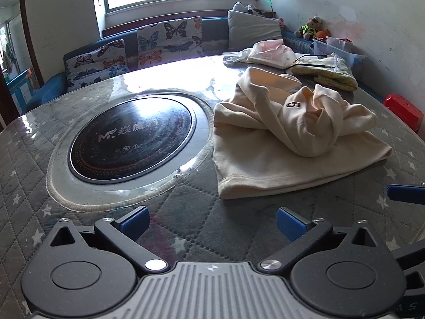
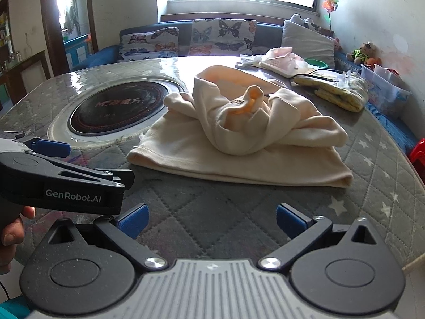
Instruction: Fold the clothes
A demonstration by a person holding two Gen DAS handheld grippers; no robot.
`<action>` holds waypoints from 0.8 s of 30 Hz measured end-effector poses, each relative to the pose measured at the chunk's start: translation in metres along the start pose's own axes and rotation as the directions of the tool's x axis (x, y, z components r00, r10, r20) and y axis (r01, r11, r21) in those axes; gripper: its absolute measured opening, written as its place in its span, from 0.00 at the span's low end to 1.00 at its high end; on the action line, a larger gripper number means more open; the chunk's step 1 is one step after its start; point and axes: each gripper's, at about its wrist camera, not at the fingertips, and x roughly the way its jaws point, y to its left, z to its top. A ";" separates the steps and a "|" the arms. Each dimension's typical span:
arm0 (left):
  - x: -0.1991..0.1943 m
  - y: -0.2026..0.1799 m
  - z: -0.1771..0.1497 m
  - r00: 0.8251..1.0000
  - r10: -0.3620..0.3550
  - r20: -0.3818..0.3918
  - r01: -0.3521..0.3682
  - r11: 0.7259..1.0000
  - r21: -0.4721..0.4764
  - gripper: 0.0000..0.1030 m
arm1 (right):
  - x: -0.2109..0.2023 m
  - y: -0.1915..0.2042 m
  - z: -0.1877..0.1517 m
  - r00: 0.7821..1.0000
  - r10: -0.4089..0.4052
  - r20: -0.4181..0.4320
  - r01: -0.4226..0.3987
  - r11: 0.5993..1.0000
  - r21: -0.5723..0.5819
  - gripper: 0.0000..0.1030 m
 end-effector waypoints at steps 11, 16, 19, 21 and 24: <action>0.009 -0.005 0.002 1.000 0.000 -0.021 0.000 1.000 0.013 1.00 | 0.006 -0.006 -0.001 1.000 -0.003 -0.020 0.004 1.000 0.008 1.00; 0.013 -0.007 0.004 1.000 -0.001 -0.030 0.001 1.000 0.019 1.00 | 0.010 -0.008 -0.001 1.000 -0.002 -0.029 0.002 1.000 0.009 1.00; 0.015 -0.007 0.005 0.999 -0.003 -0.033 0.004 1.000 0.022 1.00 | 0.012 -0.009 0.000 0.999 0.002 -0.035 -0.002 1.000 0.016 1.00; 0.016 -0.008 0.007 0.999 -0.004 -0.034 0.005 1.000 0.024 1.00 | 0.013 -0.010 0.001 0.999 0.005 -0.038 -0.004 1.000 0.020 1.00; 0.018 -0.009 0.009 0.999 -0.006 -0.036 0.007 1.000 0.027 1.00 | 0.016 -0.010 0.003 0.999 0.006 -0.041 -0.005 1.000 0.024 1.00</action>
